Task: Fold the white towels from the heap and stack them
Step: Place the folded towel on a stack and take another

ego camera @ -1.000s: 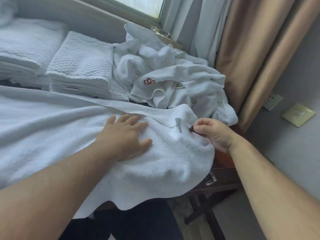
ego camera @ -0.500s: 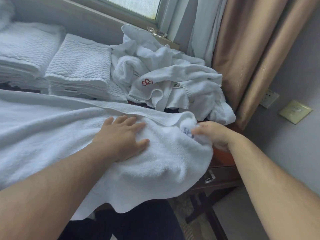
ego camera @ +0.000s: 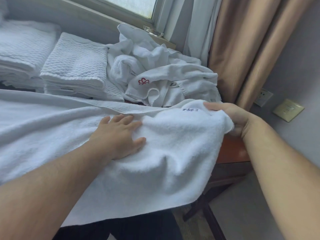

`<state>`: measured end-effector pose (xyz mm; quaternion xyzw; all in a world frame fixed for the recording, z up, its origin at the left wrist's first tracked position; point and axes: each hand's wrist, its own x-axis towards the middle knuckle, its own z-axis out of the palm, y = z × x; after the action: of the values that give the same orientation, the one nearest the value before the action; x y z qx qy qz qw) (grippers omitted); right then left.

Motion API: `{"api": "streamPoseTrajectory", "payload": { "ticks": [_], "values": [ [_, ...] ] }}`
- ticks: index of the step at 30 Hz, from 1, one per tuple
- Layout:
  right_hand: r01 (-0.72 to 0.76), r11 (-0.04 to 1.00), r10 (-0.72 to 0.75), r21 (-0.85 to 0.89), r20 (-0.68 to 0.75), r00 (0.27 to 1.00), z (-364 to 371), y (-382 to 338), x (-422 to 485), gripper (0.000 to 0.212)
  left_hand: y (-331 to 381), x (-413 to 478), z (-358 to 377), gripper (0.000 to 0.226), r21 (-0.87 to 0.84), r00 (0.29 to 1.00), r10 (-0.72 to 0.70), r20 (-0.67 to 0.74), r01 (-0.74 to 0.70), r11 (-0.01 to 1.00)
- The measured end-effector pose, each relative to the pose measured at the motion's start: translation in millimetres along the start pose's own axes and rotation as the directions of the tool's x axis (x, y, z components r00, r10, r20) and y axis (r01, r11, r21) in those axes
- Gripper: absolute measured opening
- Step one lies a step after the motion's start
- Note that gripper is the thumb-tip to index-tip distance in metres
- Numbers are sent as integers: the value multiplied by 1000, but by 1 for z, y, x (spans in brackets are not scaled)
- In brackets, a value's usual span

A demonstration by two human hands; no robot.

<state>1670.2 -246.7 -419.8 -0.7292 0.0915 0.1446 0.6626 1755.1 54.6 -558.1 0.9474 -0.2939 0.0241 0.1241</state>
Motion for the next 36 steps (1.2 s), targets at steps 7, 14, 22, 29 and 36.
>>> {"api": "streamPoseTrajectory", "payload": {
  "ticks": [7,14,22,29,36],
  "values": [
    [146,986,-126,81,-220,967,2,1,2,46,-1,-1,0,80,1,1000,3,3,-3,1000],
    [-32,981,37,-192,23,999,10,0,-9,57,1,-1,-2,87,18,1000,4,-6,-4,1000],
    [-534,466,303,-706,-440,845,8,-5,-5,17,0,-1,-2,83,26,1000,2,12,-2,1000],
    [-608,-9,-152,-794,-600,785,14,15,8,30,0,-3,-1,83,37,1000,7,30,-8,999],
    [-228,908,-1,-352,-545,839,64,58,57,34,0,-10,-4,91,60,992,56,116,-63,996]
  ]
}}
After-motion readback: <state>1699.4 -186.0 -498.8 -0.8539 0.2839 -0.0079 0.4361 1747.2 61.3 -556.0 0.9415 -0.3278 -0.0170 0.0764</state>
